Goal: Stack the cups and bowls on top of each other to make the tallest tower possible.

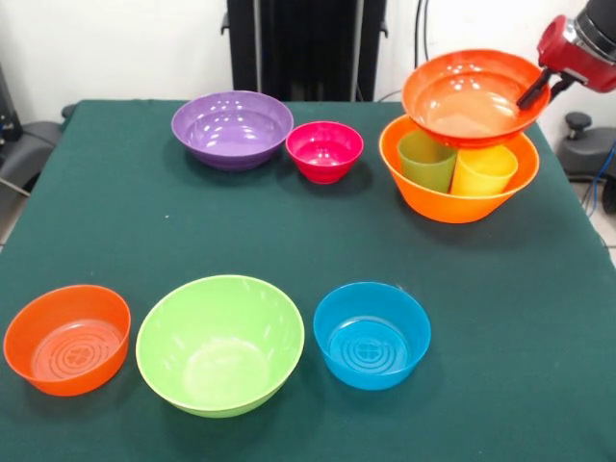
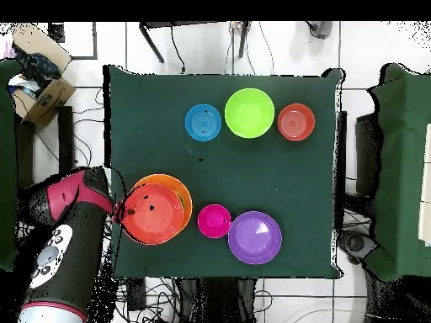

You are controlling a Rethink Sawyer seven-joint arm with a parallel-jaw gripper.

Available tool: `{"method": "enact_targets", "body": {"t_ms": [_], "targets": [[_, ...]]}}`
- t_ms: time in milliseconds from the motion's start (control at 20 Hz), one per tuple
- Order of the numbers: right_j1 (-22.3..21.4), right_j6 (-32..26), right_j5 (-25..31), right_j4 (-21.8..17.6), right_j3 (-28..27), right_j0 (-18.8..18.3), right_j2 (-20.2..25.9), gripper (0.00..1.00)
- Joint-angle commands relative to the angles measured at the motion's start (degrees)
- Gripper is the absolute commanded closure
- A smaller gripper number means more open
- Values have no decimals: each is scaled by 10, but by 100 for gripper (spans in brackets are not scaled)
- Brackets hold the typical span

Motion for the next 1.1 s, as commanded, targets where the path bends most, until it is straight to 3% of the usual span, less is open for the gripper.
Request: {"method": "enact_targets", "body": {"t_ms": [50,200,750,1100], "targets": [[3,73,20,-36,30,7,-5,100],[4,84,-25,-33,43,13,-9,100],[7,69,-69,-29,53,21,-13,100],[9,79,-131,-19,69,25,-1,100]]}}
